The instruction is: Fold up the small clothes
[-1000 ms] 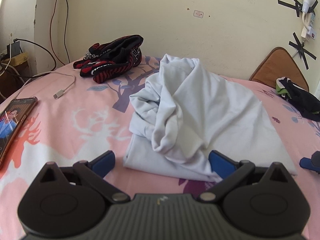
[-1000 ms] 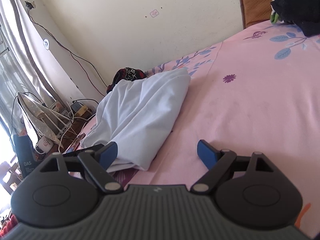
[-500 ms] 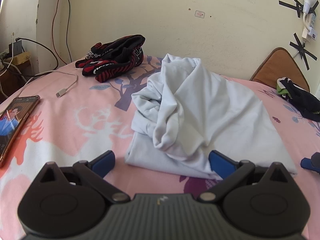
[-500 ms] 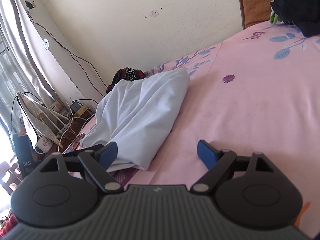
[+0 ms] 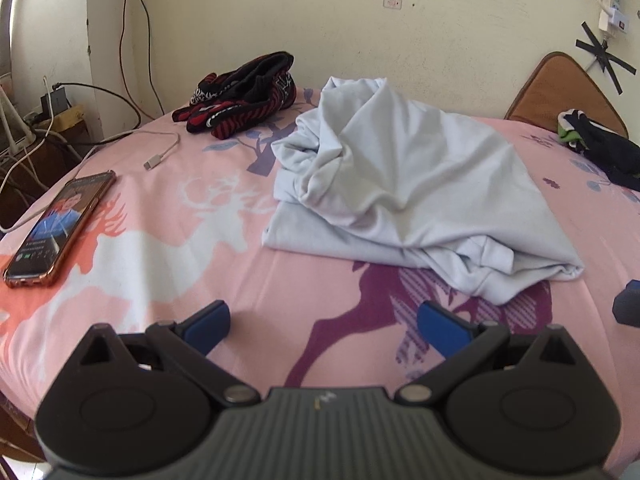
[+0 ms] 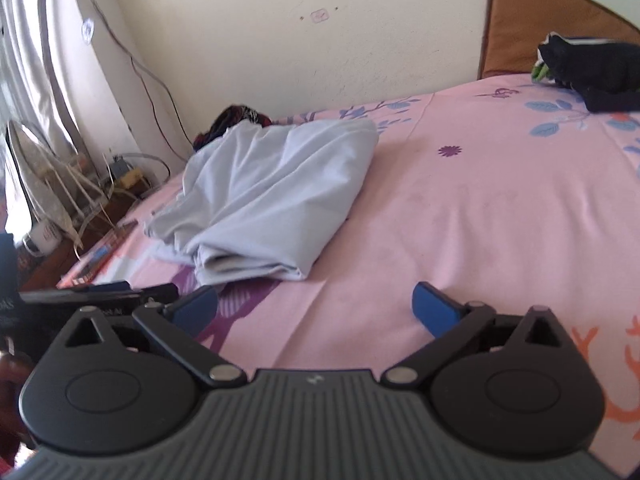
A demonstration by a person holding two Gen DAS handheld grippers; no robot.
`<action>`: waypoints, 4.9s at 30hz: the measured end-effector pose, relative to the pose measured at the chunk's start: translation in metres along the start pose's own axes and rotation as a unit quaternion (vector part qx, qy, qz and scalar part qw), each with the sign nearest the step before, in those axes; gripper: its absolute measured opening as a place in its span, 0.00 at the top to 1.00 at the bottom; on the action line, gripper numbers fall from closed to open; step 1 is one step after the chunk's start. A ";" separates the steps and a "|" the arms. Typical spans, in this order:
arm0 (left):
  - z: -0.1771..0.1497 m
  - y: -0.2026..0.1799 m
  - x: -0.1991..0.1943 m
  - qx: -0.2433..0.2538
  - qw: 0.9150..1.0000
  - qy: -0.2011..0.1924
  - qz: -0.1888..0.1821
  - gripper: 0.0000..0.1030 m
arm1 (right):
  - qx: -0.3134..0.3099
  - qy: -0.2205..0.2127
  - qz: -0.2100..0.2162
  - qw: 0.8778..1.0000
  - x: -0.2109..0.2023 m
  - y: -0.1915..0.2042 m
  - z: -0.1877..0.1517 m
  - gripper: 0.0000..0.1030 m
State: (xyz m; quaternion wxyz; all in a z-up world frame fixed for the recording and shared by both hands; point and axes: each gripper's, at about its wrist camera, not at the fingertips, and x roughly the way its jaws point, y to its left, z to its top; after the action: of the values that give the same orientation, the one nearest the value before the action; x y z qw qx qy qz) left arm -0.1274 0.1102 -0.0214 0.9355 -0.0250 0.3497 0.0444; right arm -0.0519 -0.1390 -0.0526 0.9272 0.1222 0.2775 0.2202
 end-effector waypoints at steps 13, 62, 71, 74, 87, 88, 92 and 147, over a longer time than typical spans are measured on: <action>0.003 -0.004 0.001 0.006 0.999 0.031 0.008 0.00 | 0.074 -0.036 0.037 0.996 -0.012 -0.011 -0.009 0.00; 0.003 -0.009 -0.002 0.003 0.998 0.064 0.016 0.00 | 0.024 -0.021 0.012 0.999 -0.011 0.004 -0.010 0.00; 0.002 -0.009 -0.003 0.004 0.998 0.064 0.015 0.00 | 0.023 -0.018 0.011 1.000 -0.012 0.004 -0.010 0.00; 0.002 -0.009 -0.003 0.004 0.998 0.063 0.015 0.00 | 0.021 -0.016 0.008 1.000 -0.014 0.004 -0.011 0.00; 0.000 -0.009 -0.005 0.002 0.998 0.066 0.016 0.00 | 0.008 -0.008 -0.007 1.000 -0.019 0.008 -0.013 0.00; 0.000 -0.009 -0.006 0.002 0.998 0.067 0.016 0.00 | 0.007 -0.008 -0.009 1.000 -0.019 0.008 -0.013 0.00; 0.000 -0.007 -0.006 0.002 0.997 0.069 0.018 0.00 | 0.009 -0.008 -0.011 1.000 -0.021 0.008 -0.014 0.00; -0.005 0.000 -0.017 0.004 0.996 0.066 0.051 0.00 | 0.012 -0.004 -0.024 1.000 -0.030 0.013 -0.017 0.00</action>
State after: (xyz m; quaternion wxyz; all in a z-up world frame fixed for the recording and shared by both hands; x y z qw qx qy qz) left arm -0.1433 0.1091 -0.0139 0.9070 -0.0058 0.4116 0.0891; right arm -0.0885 -0.1400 -0.0483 0.9317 0.1280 0.2793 0.1941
